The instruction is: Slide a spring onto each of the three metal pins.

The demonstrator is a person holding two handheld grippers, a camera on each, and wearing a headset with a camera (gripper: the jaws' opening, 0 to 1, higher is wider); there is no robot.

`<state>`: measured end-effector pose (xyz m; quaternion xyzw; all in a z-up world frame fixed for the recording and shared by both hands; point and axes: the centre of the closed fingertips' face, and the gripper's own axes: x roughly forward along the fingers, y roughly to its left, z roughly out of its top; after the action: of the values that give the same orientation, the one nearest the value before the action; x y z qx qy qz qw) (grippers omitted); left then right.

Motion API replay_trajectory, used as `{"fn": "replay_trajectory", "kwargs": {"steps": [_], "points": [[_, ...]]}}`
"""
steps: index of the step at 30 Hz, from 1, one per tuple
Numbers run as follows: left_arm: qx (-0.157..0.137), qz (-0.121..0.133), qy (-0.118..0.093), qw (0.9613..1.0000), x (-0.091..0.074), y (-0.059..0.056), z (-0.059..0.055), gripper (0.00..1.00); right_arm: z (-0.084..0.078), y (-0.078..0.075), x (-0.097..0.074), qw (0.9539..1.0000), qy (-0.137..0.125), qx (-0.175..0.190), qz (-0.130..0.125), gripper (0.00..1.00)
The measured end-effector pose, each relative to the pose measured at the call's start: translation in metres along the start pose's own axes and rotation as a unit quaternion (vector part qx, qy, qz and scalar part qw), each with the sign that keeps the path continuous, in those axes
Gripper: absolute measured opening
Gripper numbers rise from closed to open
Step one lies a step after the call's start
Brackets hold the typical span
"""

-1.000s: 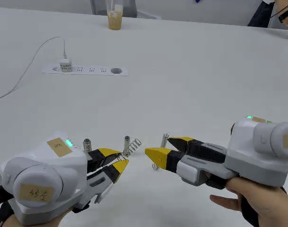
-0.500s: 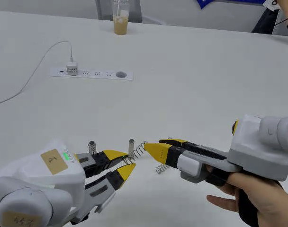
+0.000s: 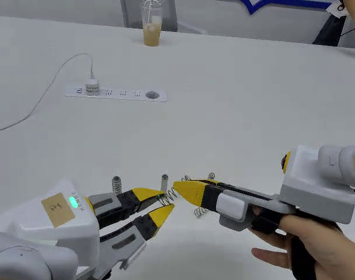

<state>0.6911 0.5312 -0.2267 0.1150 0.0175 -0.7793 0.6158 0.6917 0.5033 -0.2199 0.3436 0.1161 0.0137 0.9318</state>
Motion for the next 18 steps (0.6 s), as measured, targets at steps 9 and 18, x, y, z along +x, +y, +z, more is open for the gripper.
{"fn": "replay_trajectory", "kwargs": {"steps": [9,18], "points": [[-0.01,-0.003,-0.015,0.9998,-0.001,-0.002,0.005,0.1,0.006,0.006,0.001,0.9996,-0.01,0.021,0.015,0.16],[-0.003,0.0,-0.005,1.0,0.0,-0.003,0.002,0.1,0.005,0.013,-0.001,0.9993,-0.014,0.0,0.036,0.13]]}}
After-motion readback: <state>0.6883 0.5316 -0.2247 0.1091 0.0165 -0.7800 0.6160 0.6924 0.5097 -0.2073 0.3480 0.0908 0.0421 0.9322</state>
